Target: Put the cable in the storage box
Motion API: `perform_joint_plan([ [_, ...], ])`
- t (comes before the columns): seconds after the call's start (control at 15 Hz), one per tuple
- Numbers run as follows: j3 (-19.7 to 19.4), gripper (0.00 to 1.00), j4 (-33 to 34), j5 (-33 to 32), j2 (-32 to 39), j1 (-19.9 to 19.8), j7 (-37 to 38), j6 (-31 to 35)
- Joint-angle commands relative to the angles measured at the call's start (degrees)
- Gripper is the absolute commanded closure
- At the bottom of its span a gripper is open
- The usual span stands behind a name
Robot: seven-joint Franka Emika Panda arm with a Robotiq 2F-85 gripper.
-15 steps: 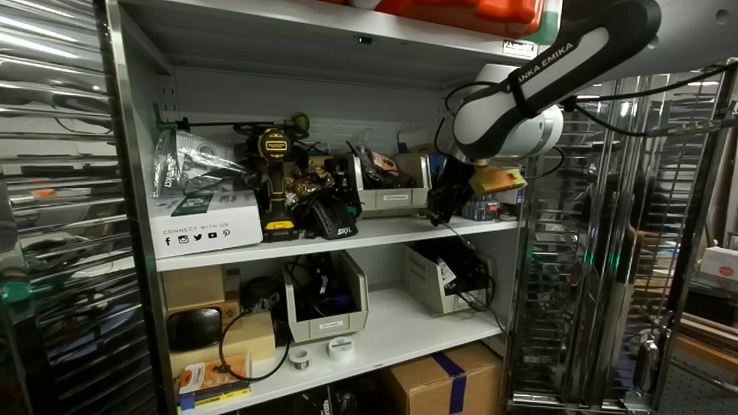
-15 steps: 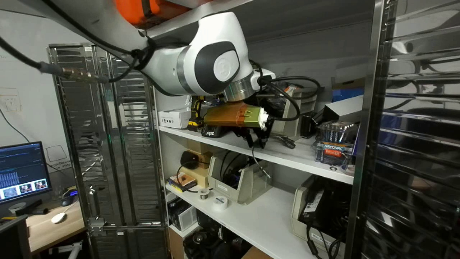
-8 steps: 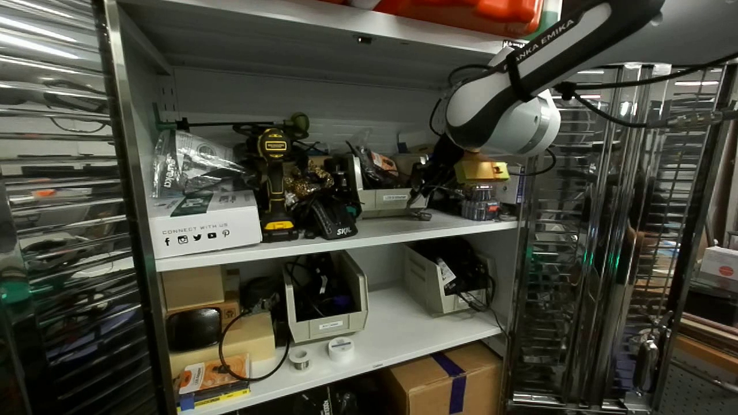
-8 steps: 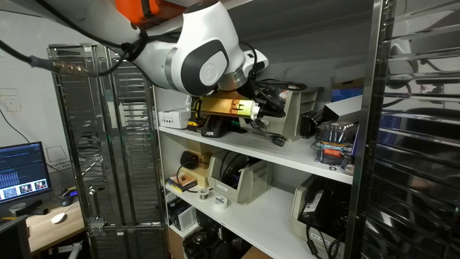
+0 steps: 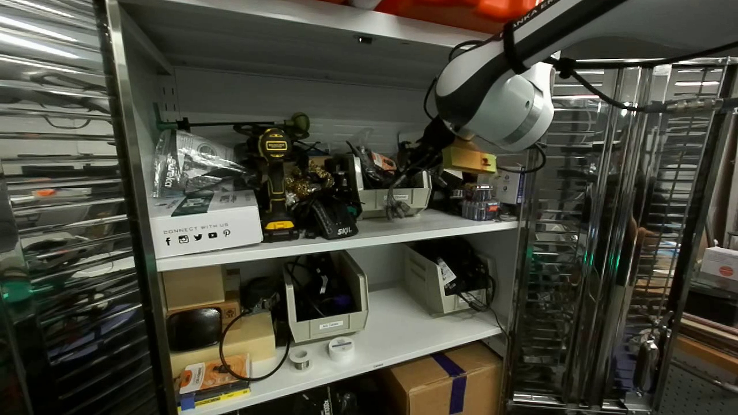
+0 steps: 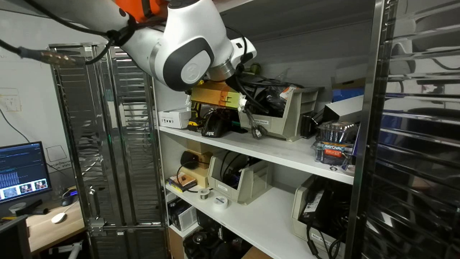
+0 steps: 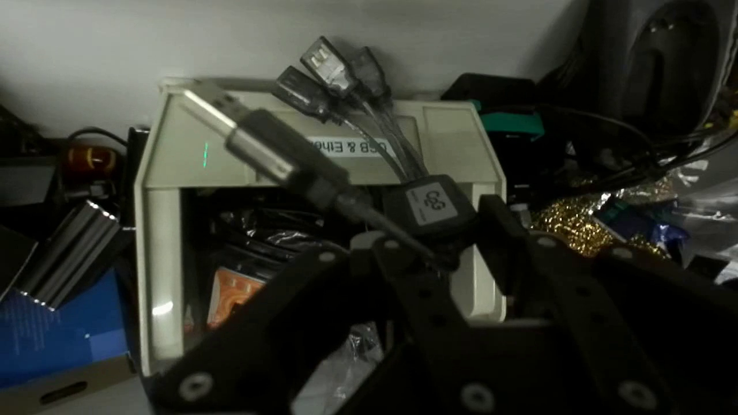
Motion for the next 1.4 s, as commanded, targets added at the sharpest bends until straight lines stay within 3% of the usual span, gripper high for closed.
perform_joint_plan([
  [0.0, 1.2, 0.86, -3.0, 6.6, -3.9, -0.4, -4.6, 5.2],
  [0.27, 1.3, 0.86, -4.3, 13.7, -6.1, 0.1, -10.4, 8.3],
  [0.73, 3.2, 0.87, 5.1, 28.5, -0.6, 1.5, -23.1, 15.0],
  [1.0, 4.3, 0.87, 14.1, 29.5, 7.0, 0.7, -26.4, 18.2],
  [1.33, 5.1, 0.87, 26.8, 25.5, 18.1, -0.3, -28.0, 23.1],
])
